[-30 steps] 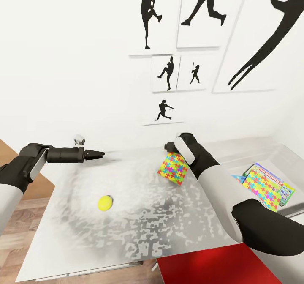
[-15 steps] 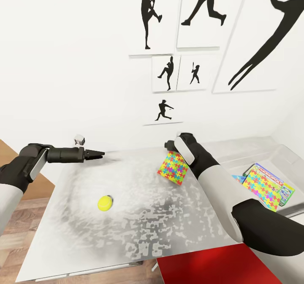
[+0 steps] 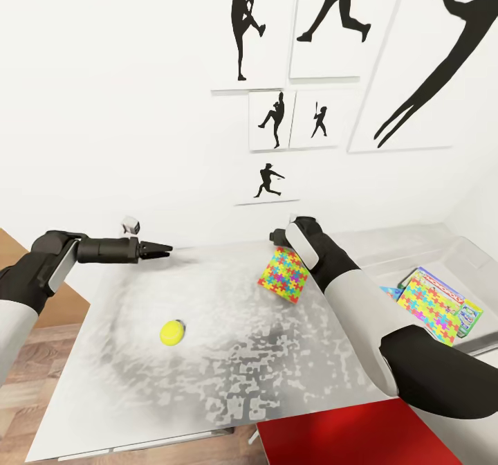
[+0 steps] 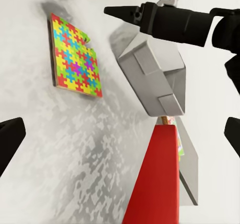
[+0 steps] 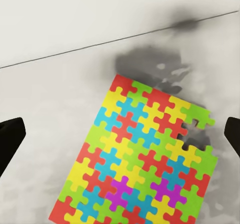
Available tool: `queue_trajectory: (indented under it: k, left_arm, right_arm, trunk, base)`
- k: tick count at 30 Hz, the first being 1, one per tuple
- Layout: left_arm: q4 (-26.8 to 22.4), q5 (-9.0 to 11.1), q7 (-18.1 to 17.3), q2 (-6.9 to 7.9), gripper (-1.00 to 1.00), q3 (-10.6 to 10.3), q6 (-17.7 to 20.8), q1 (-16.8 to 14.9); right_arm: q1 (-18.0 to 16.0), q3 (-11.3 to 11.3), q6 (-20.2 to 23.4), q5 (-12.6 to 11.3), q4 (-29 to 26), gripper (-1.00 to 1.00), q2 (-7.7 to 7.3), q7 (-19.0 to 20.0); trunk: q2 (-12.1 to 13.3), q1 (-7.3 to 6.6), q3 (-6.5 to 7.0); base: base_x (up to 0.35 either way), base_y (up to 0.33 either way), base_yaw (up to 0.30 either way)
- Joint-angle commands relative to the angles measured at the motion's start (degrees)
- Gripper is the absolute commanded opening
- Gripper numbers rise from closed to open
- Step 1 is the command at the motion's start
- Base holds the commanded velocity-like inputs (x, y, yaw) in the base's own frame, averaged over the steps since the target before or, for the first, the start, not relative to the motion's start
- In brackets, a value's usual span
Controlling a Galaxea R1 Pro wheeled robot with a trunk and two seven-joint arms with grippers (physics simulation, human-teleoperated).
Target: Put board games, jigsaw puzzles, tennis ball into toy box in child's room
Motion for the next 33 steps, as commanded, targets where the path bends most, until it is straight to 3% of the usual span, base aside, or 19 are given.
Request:
queue_trajectory:
  k: [1, 19, 28, 33]
  left_arm:
    - [-0.3, 0.2, -0.1, 0.07, 1.0, -0.2, 0.8, -0.1]
    - [-0.8, 0.3, -0.3, 0.15, 1.0, -0.1, 1.3, -0.4]
    - [-1.8, 0.3, -0.3, 0.24, 1.0, -0.1, 2.0, -0.5]
    - [-3.0, 0.3, -0.3, 0.24, 1.0, -0.1, 2.9, -0.6]
  right_arm:
    - [-0.1, 0.3, 0.1, -0.6, -0.1, 1.0, -0.03, -0.6]
    - [-0.1, 0.3, 0.1, -0.6, 0.0, 1.0, 0.0, -0.7]
    - [-0.4, 0.0, 0.2, 3.1, 0.2, 1.0, 0.08, -0.6]
    - [-0.6, -0.1, 0.2, 3.5, 0.4, 1.0, 0.13, -0.6]
  trunk:
    - [-0.1, 0.03, -0.11]
    - [-0.1, 0.03, -0.11]
    - [-0.1, 0.03, -0.11]
    - [-0.1, 0.03, -0.11]
  base:
    - [0.0, 0.0, 0.0]
    - [0.0, 0.0, 0.0]
    - [0.0, 0.0, 0.0]
    - [0.0, 0.0, 0.0]
